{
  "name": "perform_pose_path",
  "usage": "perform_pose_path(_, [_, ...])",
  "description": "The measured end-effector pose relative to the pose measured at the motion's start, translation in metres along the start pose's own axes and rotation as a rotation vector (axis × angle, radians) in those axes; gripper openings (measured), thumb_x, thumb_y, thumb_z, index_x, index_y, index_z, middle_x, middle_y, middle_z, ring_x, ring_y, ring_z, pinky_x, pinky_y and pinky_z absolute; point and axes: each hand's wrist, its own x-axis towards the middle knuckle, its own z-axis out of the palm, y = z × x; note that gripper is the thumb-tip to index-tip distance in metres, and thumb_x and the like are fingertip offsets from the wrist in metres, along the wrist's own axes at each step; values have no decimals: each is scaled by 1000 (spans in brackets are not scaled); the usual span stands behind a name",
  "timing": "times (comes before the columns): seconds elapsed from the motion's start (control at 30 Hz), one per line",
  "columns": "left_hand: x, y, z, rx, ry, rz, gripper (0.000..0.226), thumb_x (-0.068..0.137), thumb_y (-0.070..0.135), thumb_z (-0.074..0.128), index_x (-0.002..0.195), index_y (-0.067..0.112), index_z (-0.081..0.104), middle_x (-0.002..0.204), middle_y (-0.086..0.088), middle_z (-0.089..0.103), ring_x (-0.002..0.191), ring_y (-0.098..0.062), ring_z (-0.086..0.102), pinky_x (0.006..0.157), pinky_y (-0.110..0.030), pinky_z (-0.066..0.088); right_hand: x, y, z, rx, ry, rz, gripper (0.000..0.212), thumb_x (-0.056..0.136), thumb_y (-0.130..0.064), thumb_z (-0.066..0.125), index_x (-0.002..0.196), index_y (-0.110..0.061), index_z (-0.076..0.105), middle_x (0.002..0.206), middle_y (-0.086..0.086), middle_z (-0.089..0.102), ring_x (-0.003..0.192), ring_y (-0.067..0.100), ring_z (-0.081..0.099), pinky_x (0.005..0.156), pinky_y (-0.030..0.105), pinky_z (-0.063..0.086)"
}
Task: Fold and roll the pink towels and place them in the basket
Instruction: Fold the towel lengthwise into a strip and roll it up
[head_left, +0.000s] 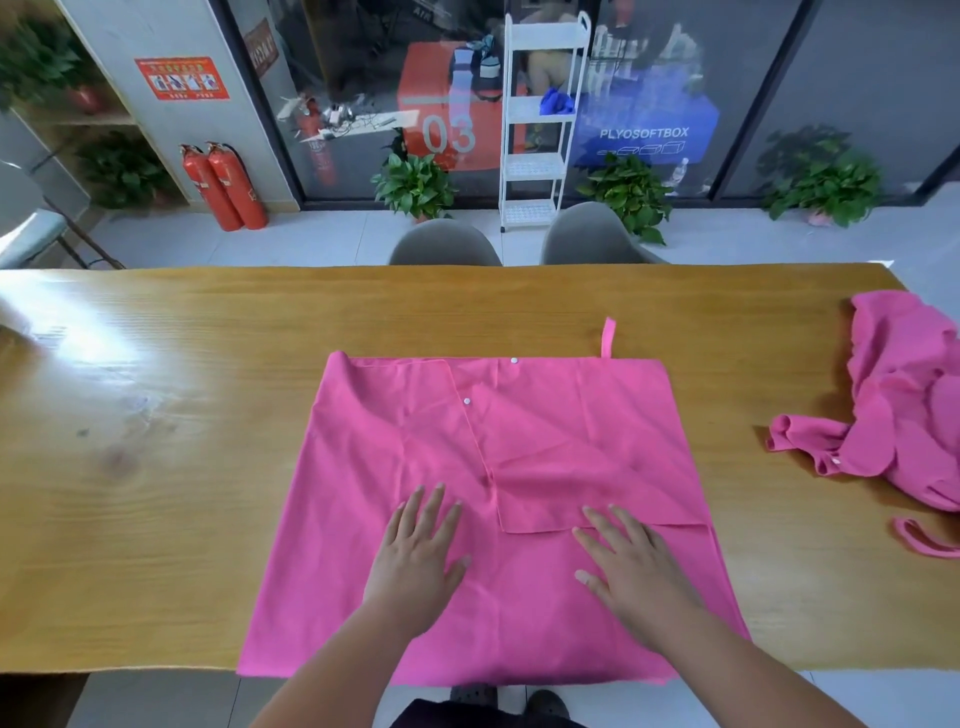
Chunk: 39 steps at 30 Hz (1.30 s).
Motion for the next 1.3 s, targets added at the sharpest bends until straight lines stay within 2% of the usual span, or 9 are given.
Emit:
perform_pose_path(0.17, [25,-8,-7,-40,-71,49,74,103,62,28,168,29,20,176,0,2,163,-28,-3,130,-52,20,10,-4,4,-54,19,7,71,103,-60,17,163,-26,36,173,-7,21,159,23,22,125,46,25])
perform_pose_path(0.3, [40,-4,-11,-42,-69,87,72,106,62,28,169,33,6,175,5,-14,162,-24,-17,133,-47,3,8,-6,1,-86,46,8,63,100,-54,34,143,-21,66,149,-6,60,137,21,59,105,42,53])
perform_pose_path(0.4, [49,1,-19,-62,-70,91,73,108,62,27,169,33,2,174,5,-17,160,-21,-22,130,-41,-9,15,-4,-10,-67,116,-6,53,100,-41,37,141,-22,66,143,-7,64,132,20,61,104,39,54])
perform_pose_path(0.57, [74,1,-25,-70,-65,72,73,106,65,18,169,33,0,175,2,-16,160,-21,-22,130,-40,-9,58,39,-48,349,223,105,57,100,-4,47,155,-18,50,159,-4,47,147,15,41,125,30,26])
perform_pose_path(0.67, [93,2,-26,-92,-55,42,77,102,68,12,169,32,3,176,3,-13,160,-20,-22,131,-41,-6,85,72,-83,735,362,334,56,95,10,49,145,-10,61,144,1,58,134,14,51,117,24,30])
perform_pose_path(0.83, [124,10,-33,-121,-58,16,80,98,70,10,169,32,7,176,5,-11,161,-19,-19,129,-39,-9,109,129,-86,1259,315,740,56,92,8,48,141,-12,65,137,2,66,124,23,61,116,41,44])
perform_pose_path(1.0, [163,21,-35,-128,-87,-6,82,95,69,8,169,32,9,176,6,-11,162,-20,-14,132,-42,-1,126,141,-83,1221,278,662,45,98,-12,67,141,-24,65,131,-4,68,120,21,64,107,42,50])
perform_pose_path(1.17, [198,34,-37,-105,-114,-25,71,108,61,28,169,33,4,175,7,-16,161,-20,-19,132,-42,1,156,148,-92,862,258,461,84,85,-31,87,156,-41,42,118,-12,64,106,12,63,94,34,50])
perform_pose_path(1.3, [222,39,-37,-109,-103,-28,72,108,61,32,169,32,7,176,7,-14,162,-20,-17,133,-42,3,179,168,-92,718,321,522,48,92,-20,78,138,-28,66,101,-11,74,96,15,68,88,33,53])
